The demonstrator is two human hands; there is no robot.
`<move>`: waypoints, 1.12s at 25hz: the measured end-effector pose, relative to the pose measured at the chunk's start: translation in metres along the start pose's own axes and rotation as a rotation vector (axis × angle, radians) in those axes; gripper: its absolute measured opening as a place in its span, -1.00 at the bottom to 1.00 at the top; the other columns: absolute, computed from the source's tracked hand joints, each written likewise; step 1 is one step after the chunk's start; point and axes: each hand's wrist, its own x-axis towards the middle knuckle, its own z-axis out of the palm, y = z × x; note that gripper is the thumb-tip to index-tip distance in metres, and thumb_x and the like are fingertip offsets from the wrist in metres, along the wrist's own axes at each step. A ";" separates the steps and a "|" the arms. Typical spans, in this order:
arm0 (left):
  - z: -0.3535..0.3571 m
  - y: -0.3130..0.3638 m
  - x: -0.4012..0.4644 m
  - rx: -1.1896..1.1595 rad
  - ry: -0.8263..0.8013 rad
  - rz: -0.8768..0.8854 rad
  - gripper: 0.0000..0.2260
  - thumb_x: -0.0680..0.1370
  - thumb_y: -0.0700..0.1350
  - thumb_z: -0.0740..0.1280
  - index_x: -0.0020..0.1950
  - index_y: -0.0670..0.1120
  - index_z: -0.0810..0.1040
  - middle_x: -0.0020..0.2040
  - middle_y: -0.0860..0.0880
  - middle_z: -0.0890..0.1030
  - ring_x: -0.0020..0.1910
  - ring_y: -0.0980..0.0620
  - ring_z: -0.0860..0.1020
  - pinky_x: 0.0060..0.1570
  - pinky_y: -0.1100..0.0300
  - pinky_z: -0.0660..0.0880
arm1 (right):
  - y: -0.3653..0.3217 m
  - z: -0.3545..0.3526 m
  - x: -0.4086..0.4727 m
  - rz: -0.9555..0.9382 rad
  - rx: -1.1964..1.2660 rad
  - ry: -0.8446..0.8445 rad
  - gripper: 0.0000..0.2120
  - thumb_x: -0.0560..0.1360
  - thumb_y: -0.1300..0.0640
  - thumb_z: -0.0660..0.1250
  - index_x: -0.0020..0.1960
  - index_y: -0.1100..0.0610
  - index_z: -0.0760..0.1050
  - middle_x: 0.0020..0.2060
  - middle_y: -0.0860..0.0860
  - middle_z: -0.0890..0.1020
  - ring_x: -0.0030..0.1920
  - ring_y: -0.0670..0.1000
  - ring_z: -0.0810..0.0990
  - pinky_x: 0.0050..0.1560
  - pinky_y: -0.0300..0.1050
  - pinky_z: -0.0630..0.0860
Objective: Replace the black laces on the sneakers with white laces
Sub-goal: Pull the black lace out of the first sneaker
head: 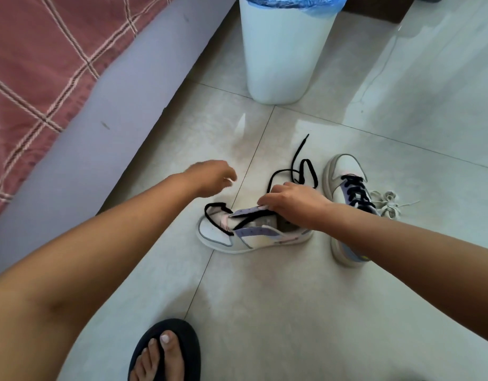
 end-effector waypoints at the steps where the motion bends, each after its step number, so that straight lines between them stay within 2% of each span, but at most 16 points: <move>1: 0.001 0.006 -0.002 -0.095 -0.065 0.095 -0.76 0.58 -0.07 0.28 0.23 -0.06 0.55 0.18 -0.01 0.55 0.17 -0.01 0.49 0.13 0.18 0.37 | 0.002 -0.002 0.000 0.018 0.024 -0.027 -0.62 0.61 0.02 0.12 0.43 -0.06 0.27 0.16 0.04 0.52 0.18 0.11 0.45 0.03 -0.03 0.42; 3: 0.009 0.012 -0.006 -0.114 -0.185 0.125 -0.78 0.52 -0.08 0.37 0.15 -0.07 0.60 0.10 0.01 0.61 0.08 0.02 0.53 0.09 0.18 0.43 | 0.011 -0.009 -0.001 0.087 0.023 -0.132 -0.53 0.59 -0.10 0.15 0.46 -0.03 0.18 0.19 0.04 0.52 0.21 0.10 0.46 0.14 -0.01 0.36; 5: 0.019 0.012 -0.010 -0.069 -0.181 0.116 -0.85 0.48 -0.11 0.40 0.04 -0.08 0.64 0.01 0.00 0.64 0.01 0.01 0.55 0.01 0.16 0.46 | 0.023 -0.017 -0.001 0.124 -0.053 -0.204 -0.57 0.56 -0.17 0.17 0.35 0.00 0.33 0.17 0.01 0.55 0.20 0.07 0.48 0.17 -0.02 0.28; 7: 0.024 0.007 -0.016 -0.105 -0.130 0.135 -0.87 0.49 -0.10 0.39 0.01 -0.07 0.64 -0.01 0.01 0.63 0.02 0.02 0.54 0.02 0.15 0.46 | 0.031 -0.023 -0.002 0.128 -0.066 -0.189 -0.68 0.54 -0.15 0.21 0.17 0.02 0.48 0.05 -0.04 0.58 0.17 0.05 0.48 0.14 -0.05 0.25; 9: 0.029 0.001 -0.022 -0.131 -0.123 0.154 -0.83 0.50 -0.07 0.38 0.07 -0.05 0.63 0.01 0.03 0.60 0.05 0.03 0.52 0.03 0.15 0.44 | 0.034 -0.029 -0.005 0.141 0.040 -0.154 -0.78 0.54 -0.08 0.26 0.03 0.03 0.53 -0.13 -0.09 0.53 0.13 0.03 0.45 0.09 -0.05 0.26; 11: 0.037 -0.001 -0.027 -0.051 -0.076 0.139 -0.81 0.51 -0.03 0.36 0.10 -0.02 0.60 0.04 0.05 0.58 0.06 0.03 0.51 -0.03 0.19 0.38 | 0.032 -0.037 -0.010 0.146 0.171 -0.131 -0.83 0.53 -0.04 0.28 -0.05 0.06 0.53 -0.25 -0.14 0.47 0.08 0.01 0.43 0.03 -0.08 0.28; 14: 0.041 0.001 -0.028 0.125 0.072 0.160 -0.83 0.53 -0.02 0.32 0.04 -0.05 0.59 0.01 0.05 0.61 0.04 0.01 0.54 -0.08 0.23 0.24 | 0.024 -0.049 -0.023 0.173 0.407 -0.200 -0.81 0.55 -0.01 0.24 -0.14 0.09 0.50 -0.29 -0.13 0.52 -0.10 -0.03 0.47 -0.08 -0.13 0.39; 16: 0.042 0.001 -0.029 0.118 0.096 0.164 -0.87 0.54 -0.04 0.30 -0.01 -0.07 0.55 -0.03 0.01 0.59 0.00 -0.02 0.52 -0.08 0.21 0.27 | 0.019 -0.050 -0.031 0.209 0.446 -0.287 -0.76 0.58 -0.04 0.19 -0.20 0.04 0.45 -0.32 -0.11 0.54 -0.23 -0.06 0.47 -0.18 -0.18 0.38; 18: 0.045 -0.003 -0.029 -0.120 0.028 0.095 -0.90 0.55 -0.08 0.29 -0.12 -0.08 0.47 -0.08 -0.02 0.55 -0.07 -0.03 0.47 -0.14 0.18 0.32 | 0.022 -0.044 -0.034 0.281 0.346 -0.275 -0.71 0.59 -0.10 0.13 -0.20 0.04 0.40 -0.30 -0.06 0.52 -0.18 0.00 0.44 -0.10 -0.08 0.38; 20: 0.048 -0.007 -0.031 -0.354 0.012 0.011 -0.85 0.55 -0.12 0.30 -0.20 -0.08 0.41 -0.15 -0.01 0.56 -0.13 -0.01 0.47 -0.22 0.21 0.35 | 0.028 -0.037 -0.038 0.344 0.211 -0.174 -0.72 0.61 -0.08 0.09 -0.14 0.07 0.42 -0.24 -0.01 0.51 -0.06 0.07 0.41 -0.01 -0.02 0.35; 22: 0.051 -0.008 -0.033 -0.551 0.077 -0.086 -0.82 0.58 -0.17 0.26 -0.22 -0.08 0.38 -0.22 0.04 0.58 -0.16 0.00 0.52 -0.18 0.19 0.44 | 0.038 -0.032 -0.042 0.394 0.241 -0.002 -0.78 0.60 0.03 0.15 -0.01 0.12 0.50 -0.11 0.08 0.56 0.03 0.16 0.49 0.00 -0.01 0.41; 23: 0.051 -0.007 -0.035 -0.677 0.115 -0.146 -0.82 0.60 -0.18 0.22 -0.21 -0.09 0.36 -0.23 0.03 0.60 -0.17 -0.01 0.56 -0.13 0.14 0.49 | 0.040 -0.029 -0.044 0.393 0.243 0.135 -0.81 0.58 0.11 0.19 0.09 0.15 0.52 -0.03 0.12 0.57 0.05 0.19 0.51 0.00 0.02 0.45; 25: 0.051 -0.003 -0.037 -0.930 0.157 -0.236 -0.82 0.63 -0.19 0.16 -0.19 -0.10 0.32 -0.20 -0.05 0.62 -0.14 -0.04 0.60 -0.03 0.03 0.54 | 0.037 -0.015 -0.045 0.256 0.053 0.434 -0.73 0.49 0.22 0.27 0.17 0.22 0.52 0.04 0.20 0.55 -0.03 0.26 0.55 -0.09 0.07 0.52; 26: 0.051 0.001 -0.038 -1.034 0.144 -0.255 -0.82 0.64 -0.19 0.13 -0.17 -0.11 0.31 -0.18 -0.08 0.61 -0.12 -0.07 0.61 0.01 0.01 0.55 | 0.031 -0.006 -0.044 0.147 -0.043 0.498 -0.73 0.44 0.18 0.29 0.10 0.23 0.55 -0.03 0.21 0.58 -0.13 0.25 0.57 -0.20 0.06 0.54; 28: 0.049 0.015 -0.041 -1.284 0.096 -0.269 -0.83 0.66 -0.18 0.07 -0.12 -0.14 0.30 -0.13 -0.16 0.61 -0.10 -0.13 0.62 -0.01 0.01 0.57 | 0.013 0.016 -0.039 -0.049 -0.108 0.465 -0.75 0.35 0.02 0.32 -0.12 0.19 0.58 -0.23 0.13 0.60 -0.28 0.18 0.59 -0.36 -0.03 0.51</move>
